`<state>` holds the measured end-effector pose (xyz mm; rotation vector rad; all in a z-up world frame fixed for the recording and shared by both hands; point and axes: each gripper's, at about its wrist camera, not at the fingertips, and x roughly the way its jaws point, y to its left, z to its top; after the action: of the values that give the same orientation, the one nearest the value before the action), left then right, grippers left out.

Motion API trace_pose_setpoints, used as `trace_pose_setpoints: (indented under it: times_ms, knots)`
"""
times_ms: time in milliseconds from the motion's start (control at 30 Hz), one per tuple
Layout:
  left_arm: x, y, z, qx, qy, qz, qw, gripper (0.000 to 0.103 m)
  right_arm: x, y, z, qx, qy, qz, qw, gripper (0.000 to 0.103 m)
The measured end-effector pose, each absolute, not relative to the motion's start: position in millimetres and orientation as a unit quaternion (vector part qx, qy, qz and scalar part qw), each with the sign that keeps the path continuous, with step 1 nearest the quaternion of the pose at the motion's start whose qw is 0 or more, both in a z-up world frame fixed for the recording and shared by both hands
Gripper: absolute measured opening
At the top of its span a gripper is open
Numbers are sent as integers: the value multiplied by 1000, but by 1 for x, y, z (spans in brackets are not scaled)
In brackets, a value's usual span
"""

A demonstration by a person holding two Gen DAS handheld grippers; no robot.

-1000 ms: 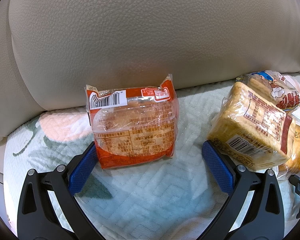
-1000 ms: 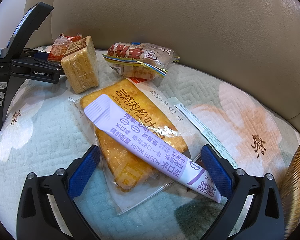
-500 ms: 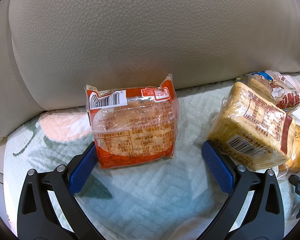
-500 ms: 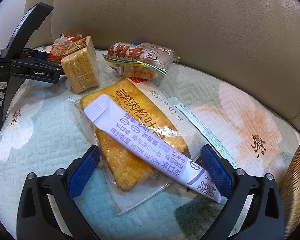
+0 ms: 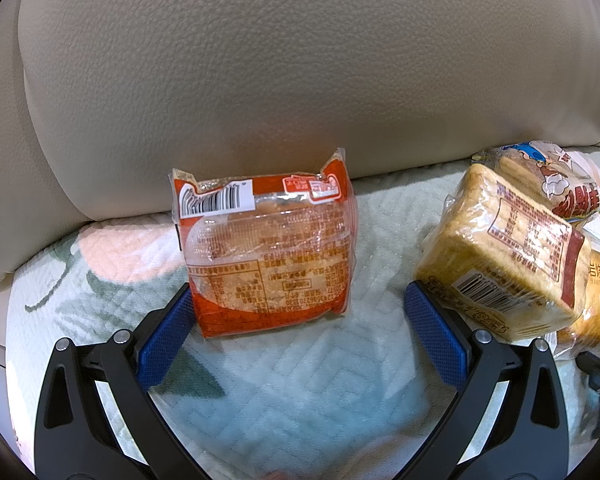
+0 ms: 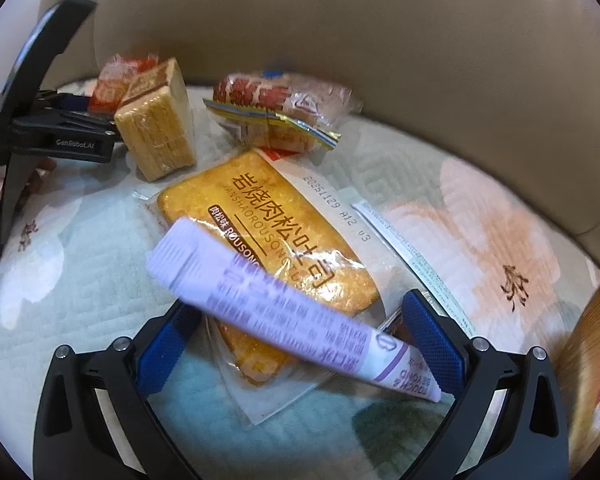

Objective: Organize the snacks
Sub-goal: 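Grasp the orange-red bread bag with the left tool while the right tool grasps the purple mouthwash stick, then carry both held items over the gold bowl and open both tools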

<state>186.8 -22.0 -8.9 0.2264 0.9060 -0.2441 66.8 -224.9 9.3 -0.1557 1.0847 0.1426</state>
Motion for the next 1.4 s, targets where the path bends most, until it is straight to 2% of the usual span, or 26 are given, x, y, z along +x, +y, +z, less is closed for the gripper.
trace_pose_setpoints:
  times_ms: [100, 233, 300, 333, 367, 400, 433, 467, 733, 967, 1133, 1400]
  knots:
    - [189, -24, -9, 112, 437, -115, 885, 100, 84, -233, 23, -73, 575, 65, 813, 98]
    - [192, -23, -6, 106, 442, -120, 883, 100, 79, -249, 40, -55, 557, 79, 825, 97]
    - [195, -23, -4, 111, 444, -128, 880, 100, 82, -250, 32, -58, 569, 98, 814, 78]
    - [195, -22, -2, 115, 446, -134, 877, 96, 82, -251, 31, -44, 570, 109, 813, 63]
    - [195, -22, 0, 121, 445, -143, 876, 87, 82, -253, 33, -20, 566, 115, 816, 45]
    - [194, -18, 5, 129, 435, -127, 882, 57, 82, -253, 36, -23, 562, 103, 820, 33]
    - [194, -15, 7, 123, 439, -130, 880, 52, 81, -253, 41, -35, 555, 93, 826, 14]
    - [194, -12, 10, 115, 445, -137, 878, 50, 80, -255, 46, -35, 547, 86, 832, 7]
    - [174, -6, 29, 117, 464, -139, 867, 46, 86, -276, 61, 70, 542, 72, 834, 7]
    - [145, -16, 70, 150, 447, -85, 878, 47, 76, -304, 96, 182, 499, 66, 845, 7]
    - [117, -38, 102, 171, 426, -85, 884, 47, 58, -305, 118, 198, 470, 61, 858, 7]
    - [69, -58, 132, 125, 442, -81, 885, 47, 24, -322, 152, 214, 443, 41, 870, 7]
